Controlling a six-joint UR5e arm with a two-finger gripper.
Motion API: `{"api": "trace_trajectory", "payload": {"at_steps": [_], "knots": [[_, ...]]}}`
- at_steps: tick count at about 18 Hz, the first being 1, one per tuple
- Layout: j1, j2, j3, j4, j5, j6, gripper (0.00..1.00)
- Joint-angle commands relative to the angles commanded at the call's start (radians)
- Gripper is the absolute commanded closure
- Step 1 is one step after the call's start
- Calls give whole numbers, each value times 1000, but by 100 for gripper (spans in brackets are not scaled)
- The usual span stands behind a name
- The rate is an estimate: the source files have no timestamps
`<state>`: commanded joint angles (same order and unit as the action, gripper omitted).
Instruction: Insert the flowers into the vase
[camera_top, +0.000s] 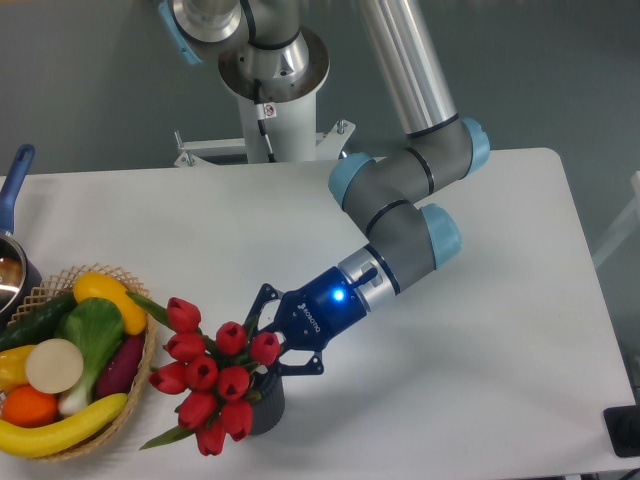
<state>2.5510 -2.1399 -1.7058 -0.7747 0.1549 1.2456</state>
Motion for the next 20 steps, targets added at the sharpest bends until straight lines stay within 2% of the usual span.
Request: {"api": "trace_trajectory", "payload": {"at_steps": [1, 4, 8, 11, 15, 20], "knots": [[0, 2, 0, 0, 0, -2, 50], [2, 3, 5, 0, 0, 3, 19], [8, 8, 5, 0, 2, 6, 1], [23, 14, 6, 2, 15, 15, 0], [74, 89, -24, 3, 136, 43, 0], [120, 170, -14, 6, 282, 90, 0]]}}
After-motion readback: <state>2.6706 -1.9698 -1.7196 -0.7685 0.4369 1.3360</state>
